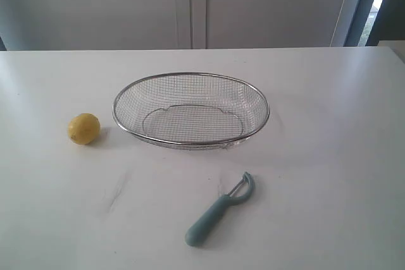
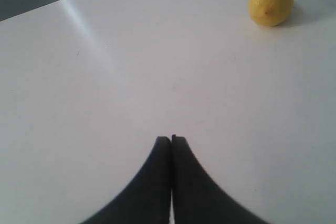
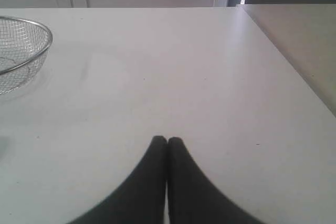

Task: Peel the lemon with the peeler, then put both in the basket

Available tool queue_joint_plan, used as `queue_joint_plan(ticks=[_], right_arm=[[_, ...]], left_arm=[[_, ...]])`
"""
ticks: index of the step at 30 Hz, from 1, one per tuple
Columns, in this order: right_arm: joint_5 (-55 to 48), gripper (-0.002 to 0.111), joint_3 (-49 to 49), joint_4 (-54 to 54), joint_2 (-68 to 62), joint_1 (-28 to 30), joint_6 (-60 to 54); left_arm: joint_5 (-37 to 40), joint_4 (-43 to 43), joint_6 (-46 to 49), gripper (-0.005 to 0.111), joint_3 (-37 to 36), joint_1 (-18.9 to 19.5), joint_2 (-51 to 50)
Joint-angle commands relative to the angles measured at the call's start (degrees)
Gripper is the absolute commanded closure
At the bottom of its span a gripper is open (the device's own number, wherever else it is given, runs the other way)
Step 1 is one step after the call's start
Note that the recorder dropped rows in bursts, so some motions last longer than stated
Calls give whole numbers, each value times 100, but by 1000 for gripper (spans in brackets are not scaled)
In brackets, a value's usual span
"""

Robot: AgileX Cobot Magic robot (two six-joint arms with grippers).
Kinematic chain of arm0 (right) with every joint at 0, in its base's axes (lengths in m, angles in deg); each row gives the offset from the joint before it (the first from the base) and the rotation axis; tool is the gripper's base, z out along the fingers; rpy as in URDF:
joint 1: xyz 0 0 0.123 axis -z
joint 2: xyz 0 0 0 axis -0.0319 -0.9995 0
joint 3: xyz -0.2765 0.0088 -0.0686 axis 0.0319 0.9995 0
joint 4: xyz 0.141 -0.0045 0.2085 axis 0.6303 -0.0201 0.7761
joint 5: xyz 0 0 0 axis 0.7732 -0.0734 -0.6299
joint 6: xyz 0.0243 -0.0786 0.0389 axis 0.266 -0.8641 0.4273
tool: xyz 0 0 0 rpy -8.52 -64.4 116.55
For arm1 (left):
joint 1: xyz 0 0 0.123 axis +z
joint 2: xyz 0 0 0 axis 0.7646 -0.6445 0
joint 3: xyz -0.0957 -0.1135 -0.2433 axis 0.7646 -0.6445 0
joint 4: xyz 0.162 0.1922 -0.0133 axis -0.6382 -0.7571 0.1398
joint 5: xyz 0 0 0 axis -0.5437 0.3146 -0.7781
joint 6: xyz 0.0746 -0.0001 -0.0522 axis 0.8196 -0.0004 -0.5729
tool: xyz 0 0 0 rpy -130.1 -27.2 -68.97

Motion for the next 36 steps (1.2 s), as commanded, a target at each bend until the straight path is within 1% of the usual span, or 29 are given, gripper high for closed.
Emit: queue_joint_plan(ticks=[1, 20, 26, 33, 36], right_arm=[[79, 108, 30, -17, 31, 19, 1], [186, 108, 30, -17, 31, 19, 1], [714, 108, 30, -17, 31, 19, 1], [1723, 108, 30, -17, 31, 19, 1], [1891, 108, 30, -17, 31, 19, 1]], left_arm=[[6, -1, 7, 107, -27, -15, 25], [6, -1, 7, 107, -27, -15, 25], [6, -1, 7, 107, -27, -15, 25], [6, -1, 7, 107, -27, -15, 25], [6, -1, 7, 107, -27, -15, 25]])
